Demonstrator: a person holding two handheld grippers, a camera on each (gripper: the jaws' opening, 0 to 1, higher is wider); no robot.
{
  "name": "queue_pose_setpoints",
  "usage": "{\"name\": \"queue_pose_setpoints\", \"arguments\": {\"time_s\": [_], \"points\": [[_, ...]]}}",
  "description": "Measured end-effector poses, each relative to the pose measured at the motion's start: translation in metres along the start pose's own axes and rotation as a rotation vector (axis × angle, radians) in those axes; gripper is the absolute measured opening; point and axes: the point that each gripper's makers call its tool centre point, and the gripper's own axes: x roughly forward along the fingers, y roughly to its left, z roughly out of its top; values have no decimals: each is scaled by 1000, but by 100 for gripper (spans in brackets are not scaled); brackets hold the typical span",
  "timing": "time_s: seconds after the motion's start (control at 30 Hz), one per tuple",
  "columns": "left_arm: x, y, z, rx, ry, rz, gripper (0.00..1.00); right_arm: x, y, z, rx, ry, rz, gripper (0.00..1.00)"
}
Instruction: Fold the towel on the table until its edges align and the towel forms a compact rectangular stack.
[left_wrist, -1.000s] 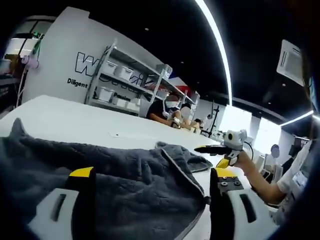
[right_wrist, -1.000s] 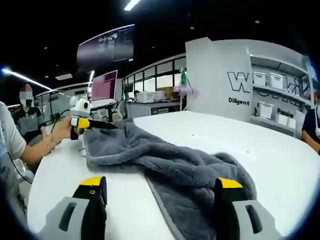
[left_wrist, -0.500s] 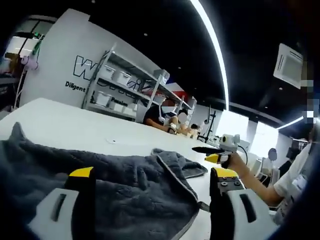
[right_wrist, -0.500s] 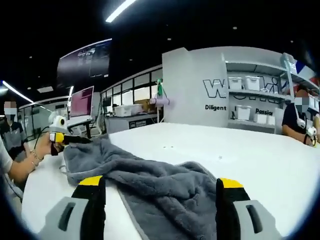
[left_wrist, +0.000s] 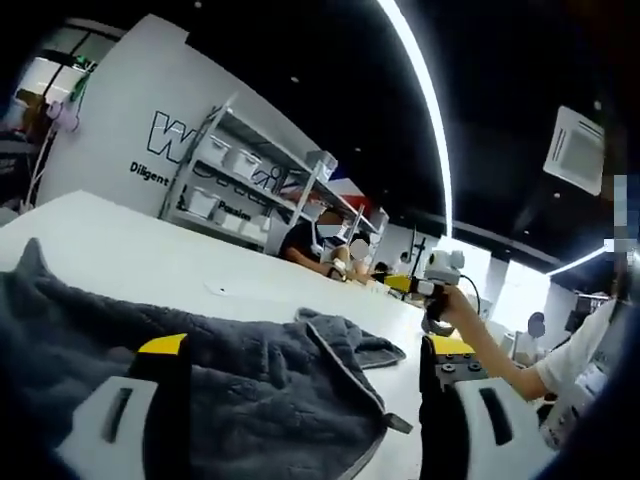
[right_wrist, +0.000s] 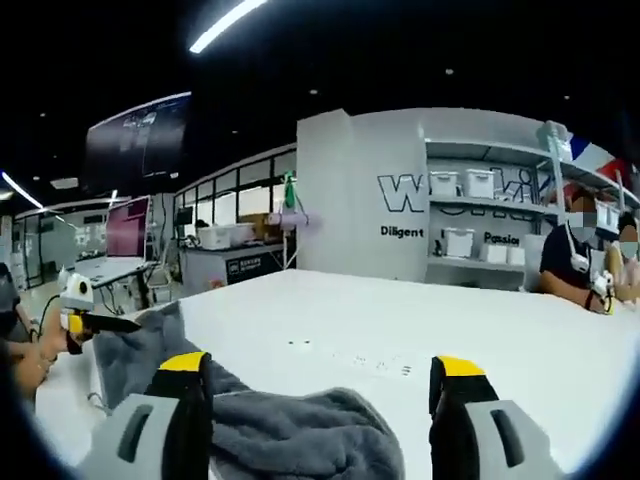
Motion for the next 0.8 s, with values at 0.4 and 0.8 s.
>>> {"name": "queue_pose_setpoints", "arguments": {"time_s": [0.4, 0.8], "points": [[2, 0, -3, -15, 8, -12, 99, 52, -11, -34, -21, 82, -65, 82], [8, -9, -19, -5, 59, -32, 99, 86, -22, -72, -80, 180, -59, 65]]}}
